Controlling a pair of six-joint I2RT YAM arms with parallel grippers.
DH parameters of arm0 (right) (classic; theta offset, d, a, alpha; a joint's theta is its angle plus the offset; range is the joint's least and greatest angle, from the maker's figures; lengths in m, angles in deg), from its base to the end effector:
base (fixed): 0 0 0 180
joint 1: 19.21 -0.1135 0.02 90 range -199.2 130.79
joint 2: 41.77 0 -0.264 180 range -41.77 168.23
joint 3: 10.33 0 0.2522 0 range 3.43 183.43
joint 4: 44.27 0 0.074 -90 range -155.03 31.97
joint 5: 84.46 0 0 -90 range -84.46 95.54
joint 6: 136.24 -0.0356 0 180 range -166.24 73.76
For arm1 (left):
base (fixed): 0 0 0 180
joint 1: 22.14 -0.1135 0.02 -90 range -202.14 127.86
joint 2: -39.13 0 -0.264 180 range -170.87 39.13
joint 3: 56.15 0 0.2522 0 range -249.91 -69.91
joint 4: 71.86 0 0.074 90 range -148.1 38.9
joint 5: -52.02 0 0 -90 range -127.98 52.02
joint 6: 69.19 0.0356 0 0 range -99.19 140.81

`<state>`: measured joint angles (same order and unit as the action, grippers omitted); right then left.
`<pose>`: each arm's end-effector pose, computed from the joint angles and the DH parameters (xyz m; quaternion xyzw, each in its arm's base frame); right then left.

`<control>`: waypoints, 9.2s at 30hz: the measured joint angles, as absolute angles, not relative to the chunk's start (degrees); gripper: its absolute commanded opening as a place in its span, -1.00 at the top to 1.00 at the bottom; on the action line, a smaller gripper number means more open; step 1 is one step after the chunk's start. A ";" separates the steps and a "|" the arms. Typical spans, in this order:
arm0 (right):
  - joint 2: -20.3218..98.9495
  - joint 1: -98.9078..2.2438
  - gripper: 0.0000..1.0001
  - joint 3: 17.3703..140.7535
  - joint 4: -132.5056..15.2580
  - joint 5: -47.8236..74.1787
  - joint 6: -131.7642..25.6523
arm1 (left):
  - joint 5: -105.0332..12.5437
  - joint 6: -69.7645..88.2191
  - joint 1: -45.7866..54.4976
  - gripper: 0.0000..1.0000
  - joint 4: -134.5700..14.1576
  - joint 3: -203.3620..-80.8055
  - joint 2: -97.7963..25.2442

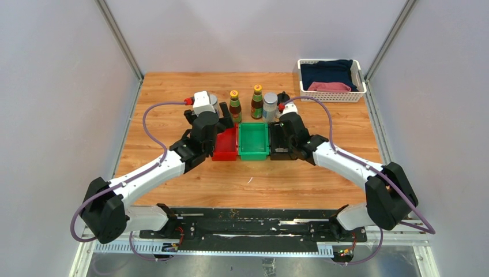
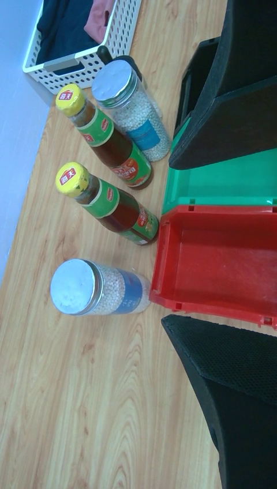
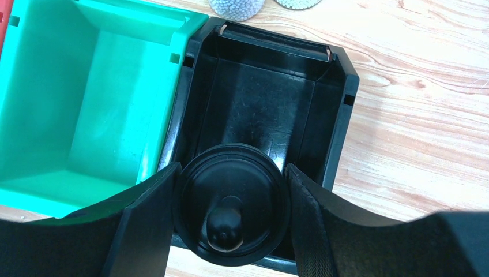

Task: Organize the condiment bottles
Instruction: Place the bottle in the storage box, then pick up the bottle from the center of the board.

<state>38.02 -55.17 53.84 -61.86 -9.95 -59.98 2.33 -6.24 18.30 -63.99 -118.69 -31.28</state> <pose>0.2538 0.1724 0.2461 -0.1051 0.8677 0.0904 0.4774 0.2270 -0.1632 0.3002 -0.1193 0.7676 -0.0864 0.6238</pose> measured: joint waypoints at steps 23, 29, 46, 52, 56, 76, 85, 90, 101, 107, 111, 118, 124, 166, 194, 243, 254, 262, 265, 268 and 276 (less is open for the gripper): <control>38.02 -55.17 1.00 52.64 -60.88 -9.95 -60.50 | 2.57 -6.22 19.33 -0.99 -63.99 -118.71 -31.85; 38.66 -55.13 1.00 52.64 -60.38 -9.97 -60.50 | 2.62 -6.20 19.37 -0.99 -63.99 -118.71 -32.29; 39.51 -54.82 1.00 52.64 -58.63 -10.21 -61.09 | 3.05 -6.20 19.57 -0.99 -63.99 -118.71 -32.62; 39.40 -54.82 1.00 52.66 -59.22 -10.58 -62.01 | 3.03 -6.22 19.59 -0.99 -63.99 -118.71 -32.62; 39.07 -54.82 1.00 52.81 -60.47 -10.95 -62.73 | 3.01 -6.24 19.68 -0.99 -63.99 -118.71 -32.64; 38.79 -54.82 0.91 54.72 -66.21 -11.11 -64.48 | 3.03 -6.24 20.05 -1.00 -63.99 -118.71 -32.77; 39.38 -54.82 0.02 55.52 -67.11 -11.19 -64.52 | 3.03 -6.24 20.09 -1.00 -63.99 -118.71 -33.36; 39.40 -54.82 -0.31 55.61 -67.22 -11.22 -64.52 | 3.03 -6.22 20.12 -1.00 -63.99 -118.71 -33.36; 39.46 -54.84 -0.68 56.22 -68.44 -11.54 -64.48 | 3.18 -6.22 20.44 -1.00 -63.99 -118.71 -33.36; 39.53 -54.84 -0.71 56.64 -68.81 -11.59 -64.42 | 3.23 -6.22 20.44 -1.00 -63.99 -118.75 -33.36; 39.57 -54.86 -0.71 57.34 -68.79 -11.63 -64.28 | 3.38 -6.22 20.44 -1.00 -63.99 -118.75 -33.36; 39.84 -54.86 -0.73 59.98 -69.21 -12.38 -63.54 | 3.69 -6.22 20.44 -1.00 -63.99 -118.75 -33.36; 41.28 -54.86 -0.76 65.62 -69.30 -14.80 -62.10 | 3.82 -6.20 20.44 -1.00 -63.99 -118.75 -33.36; 65.23 -38.17 -0.71 95.26 -72.71 -2.89 -61.31 | 7.58 -4.49 20.49 -1.00 -64.01 -125.53 -44.40; 65.02 -38.14 -0.71 89.99 -71.31 -0.88 -60.33 | 6.99 -4.95 20.49 -1.00 -64.01 -125.55 -45.29; 70.81 -35.94 -0.70 95.52 -71.18 5.55 -60.35 | 5.70 -5.76 20.95 -1.00 -63.99 -129.18 -50.45; 68.95 -35.91 -0.70 93.01 -70.67 6.79 -60.35 | 5.65 -5.78 22.06 -1.00 -63.99 -129.38 -50.63; 68.73 -35.91 -0.70 92.51 -70.41 7.12 -60.35 | 5.68 -5.80 22.35 -1.00 -63.99 -129.38 -50.63; 68.73 -35.91 -0.69 92.48 -70.39 7.21 -60.37 | 5.68 -5.80 22.35 -1.00 -63.99 -129.38 -50.63; 68.73 -35.91 -0.69 92.48 -70.39 7.32 -60.35 | 5.68 -5.80 22.35 -1.00 -63.99 -129.38 -50.76; 68.73 -35.91 -0.69 92.44 -70.39 7.34 -60.35 | 5.65 -5.80 22.35 -1.00 -63.99 -129.38 -51.30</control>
<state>68.73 -35.91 92.44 -70.39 7.34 -60.35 5.65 -5.80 22.35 -63.99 -129.38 -51.30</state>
